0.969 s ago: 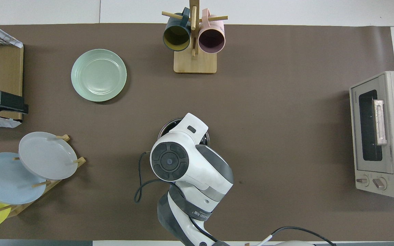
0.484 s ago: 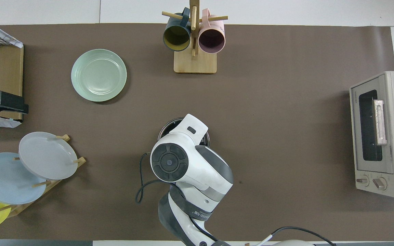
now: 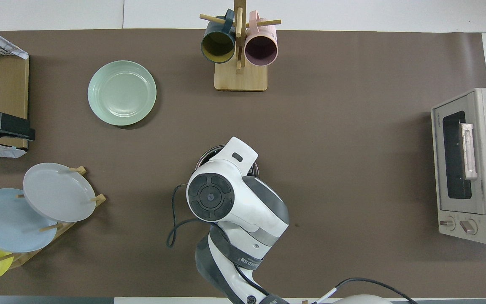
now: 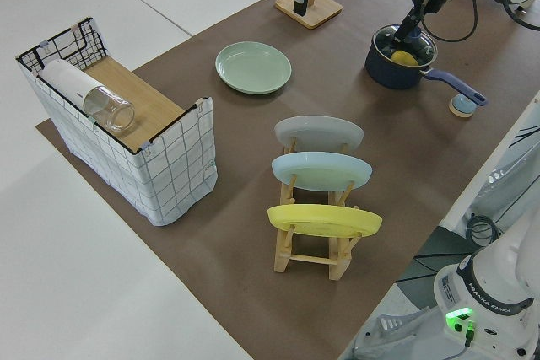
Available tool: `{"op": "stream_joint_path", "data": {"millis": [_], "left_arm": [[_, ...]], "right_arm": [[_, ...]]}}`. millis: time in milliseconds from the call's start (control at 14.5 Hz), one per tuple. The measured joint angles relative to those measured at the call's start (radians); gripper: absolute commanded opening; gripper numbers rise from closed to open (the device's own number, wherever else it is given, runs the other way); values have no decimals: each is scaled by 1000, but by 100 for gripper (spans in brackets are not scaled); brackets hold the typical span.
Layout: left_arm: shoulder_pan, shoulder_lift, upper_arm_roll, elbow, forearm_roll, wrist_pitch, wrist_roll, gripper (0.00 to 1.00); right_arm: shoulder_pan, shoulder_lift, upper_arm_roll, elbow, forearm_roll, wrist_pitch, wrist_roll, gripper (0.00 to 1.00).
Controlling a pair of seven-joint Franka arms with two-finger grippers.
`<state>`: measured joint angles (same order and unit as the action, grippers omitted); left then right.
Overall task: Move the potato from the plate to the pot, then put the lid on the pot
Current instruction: 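Lower the glass lid onto the pot with the right gripper, then open the right gripper and lift it off the lid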
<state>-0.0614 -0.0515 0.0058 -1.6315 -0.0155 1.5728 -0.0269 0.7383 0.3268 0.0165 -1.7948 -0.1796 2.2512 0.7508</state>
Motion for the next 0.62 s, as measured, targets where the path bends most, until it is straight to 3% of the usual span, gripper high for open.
{"op": "stream_joint_path", "data": {"millis": [484, 623], "left_arm": [[0, 0, 0, 0, 0, 0, 0, 100], [0, 0, 0, 0, 0, 0, 0, 100]], "right_arm": [[-79, -18, -3, 151, 11, -138, 0, 100], [-124, -31, -3, 207, 18, -245, -59, 100]]}}
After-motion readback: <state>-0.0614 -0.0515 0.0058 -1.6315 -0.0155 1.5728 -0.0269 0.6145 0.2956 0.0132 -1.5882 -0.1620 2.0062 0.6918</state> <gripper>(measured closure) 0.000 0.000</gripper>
